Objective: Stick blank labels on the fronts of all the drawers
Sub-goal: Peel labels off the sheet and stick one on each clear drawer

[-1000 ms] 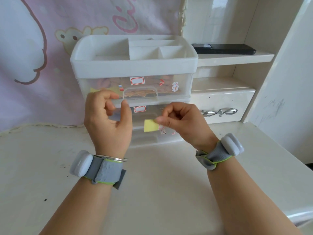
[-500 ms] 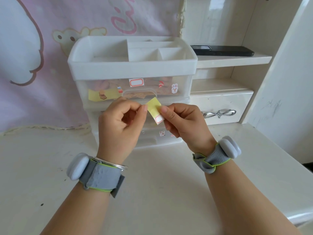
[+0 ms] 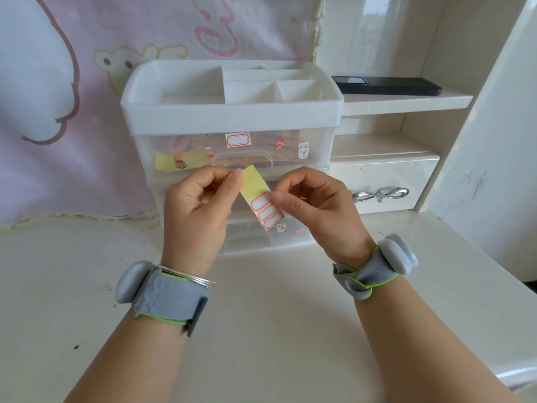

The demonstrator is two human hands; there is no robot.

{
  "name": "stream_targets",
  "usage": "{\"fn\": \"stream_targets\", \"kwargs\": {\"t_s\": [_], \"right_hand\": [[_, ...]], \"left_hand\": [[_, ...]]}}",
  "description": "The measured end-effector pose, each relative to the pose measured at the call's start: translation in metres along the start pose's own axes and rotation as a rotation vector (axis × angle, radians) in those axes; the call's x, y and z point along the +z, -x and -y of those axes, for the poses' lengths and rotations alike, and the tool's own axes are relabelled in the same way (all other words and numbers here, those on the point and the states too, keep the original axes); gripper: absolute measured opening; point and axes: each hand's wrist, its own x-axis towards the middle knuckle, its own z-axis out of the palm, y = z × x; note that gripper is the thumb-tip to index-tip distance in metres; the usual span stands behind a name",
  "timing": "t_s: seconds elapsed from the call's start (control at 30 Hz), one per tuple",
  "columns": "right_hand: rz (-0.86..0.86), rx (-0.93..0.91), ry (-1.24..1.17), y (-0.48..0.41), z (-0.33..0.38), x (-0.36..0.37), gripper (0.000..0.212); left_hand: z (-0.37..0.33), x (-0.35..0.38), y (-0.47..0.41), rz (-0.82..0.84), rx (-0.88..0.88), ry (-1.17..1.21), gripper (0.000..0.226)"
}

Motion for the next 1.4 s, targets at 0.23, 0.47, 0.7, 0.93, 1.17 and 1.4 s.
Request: {"fn": "stream_targets", "kwargs": {"t_s": [0.23,0.47,0.7,0.93,1.17,1.4], "right_hand": [[0.007,0.014,-0.056,-0.004,0.000,0.002,0.018],[0.015,0.003,-0.056,0.001,0.003,0.002,0.043],[0.019,0.033,-0.056,0.002,0.007,0.004,0.037],[0.015,0.066,-0.055,0.001,0.009,0.006,0.039],[0.036,0.046,-0.036,0.001,0.011,0.008,0.036],[-0.009,0.002,0.015,0.001,0.010,0.005,0.026]], "left_hand": [[0.002,0.000,-0.001,-0.004,-0.119,0.018,0.021],[0.000,0.001,-0.001,0.023,-0.172,0.008,0.024],[-0.003,0.001,-0.002,0.029,-0.242,0.097,0.030],[-0.006,-0.001,-0.003,0.050,-0.255,0.103,0.032],[-0.005,-0.001,-0.003,0.106,-0.244,-0.001,0.033],[-0.006,-0.002,-0.004,0.103,-0.251,-0.064,0.033]]}}
